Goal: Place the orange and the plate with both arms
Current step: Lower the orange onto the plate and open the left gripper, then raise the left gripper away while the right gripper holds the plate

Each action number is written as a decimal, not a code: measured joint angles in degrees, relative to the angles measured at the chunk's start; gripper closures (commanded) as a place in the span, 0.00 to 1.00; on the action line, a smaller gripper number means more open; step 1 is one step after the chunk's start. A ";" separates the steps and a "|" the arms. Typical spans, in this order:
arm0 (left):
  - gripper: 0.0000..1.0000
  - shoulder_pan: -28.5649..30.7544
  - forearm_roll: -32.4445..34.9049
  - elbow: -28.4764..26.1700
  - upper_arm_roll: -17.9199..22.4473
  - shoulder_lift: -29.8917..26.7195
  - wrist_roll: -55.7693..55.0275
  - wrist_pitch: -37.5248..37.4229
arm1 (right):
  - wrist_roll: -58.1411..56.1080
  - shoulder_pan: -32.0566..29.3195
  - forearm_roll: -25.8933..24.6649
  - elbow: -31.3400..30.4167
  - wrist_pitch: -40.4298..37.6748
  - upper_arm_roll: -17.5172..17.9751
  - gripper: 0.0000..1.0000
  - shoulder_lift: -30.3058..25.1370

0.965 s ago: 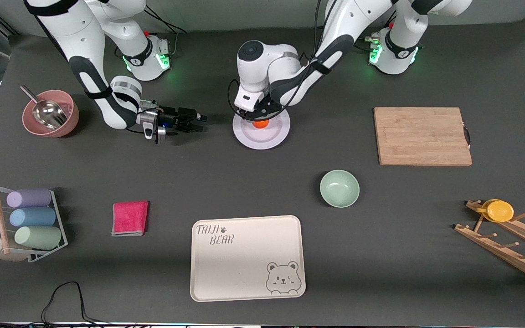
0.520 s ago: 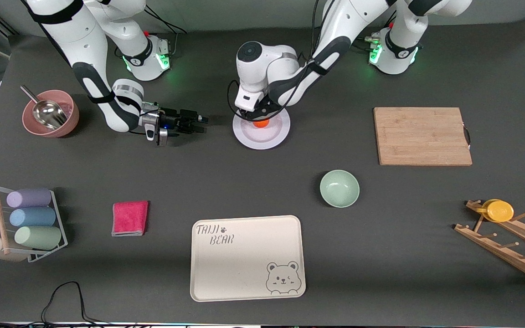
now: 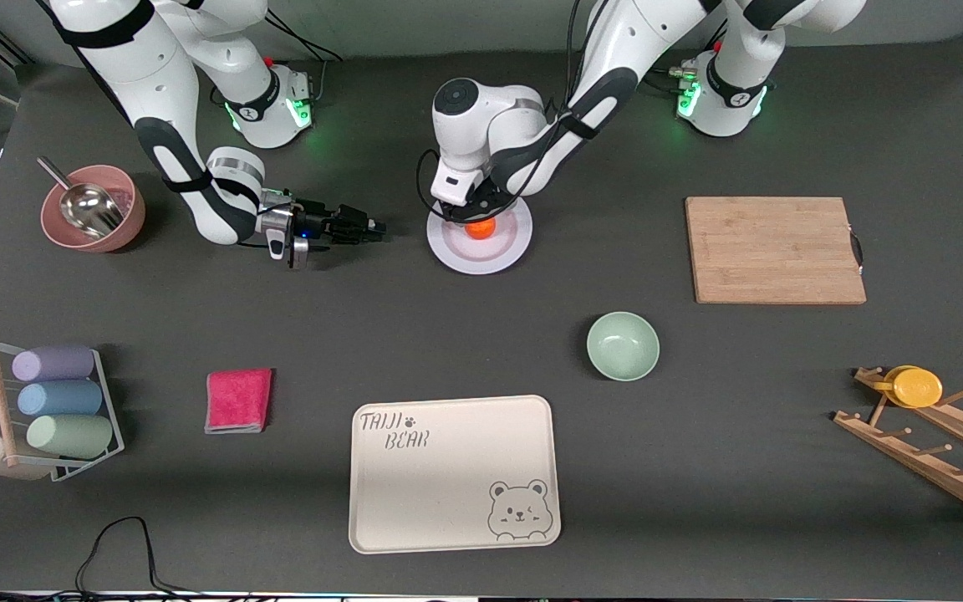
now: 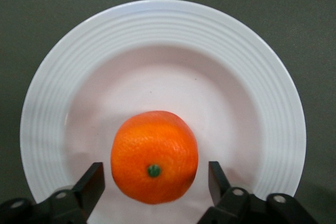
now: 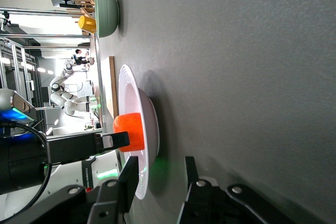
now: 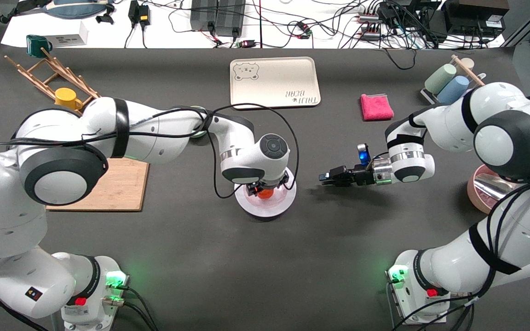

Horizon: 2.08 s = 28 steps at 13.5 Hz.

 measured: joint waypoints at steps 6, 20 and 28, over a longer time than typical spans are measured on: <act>0.00 2.39 0.23 2.83 0.32 -4.36 2.76 -6.91 | -3.40 0.11 0.01 0.54 -0.04 0.04 0.57 1.33; 0.00 29.71 -22.66 17.69 0.45 -20.36 58.30 -32.57 | -4.53 12.28 16.78 6.54 0.17 3.53 0.57 5.22; 0.00 38.04 -35.10 21.43 13.73 -28.75 82.29 -43.29 | -4.61 12.97 18.36 9.07 1.51 5.07 1.00 7.49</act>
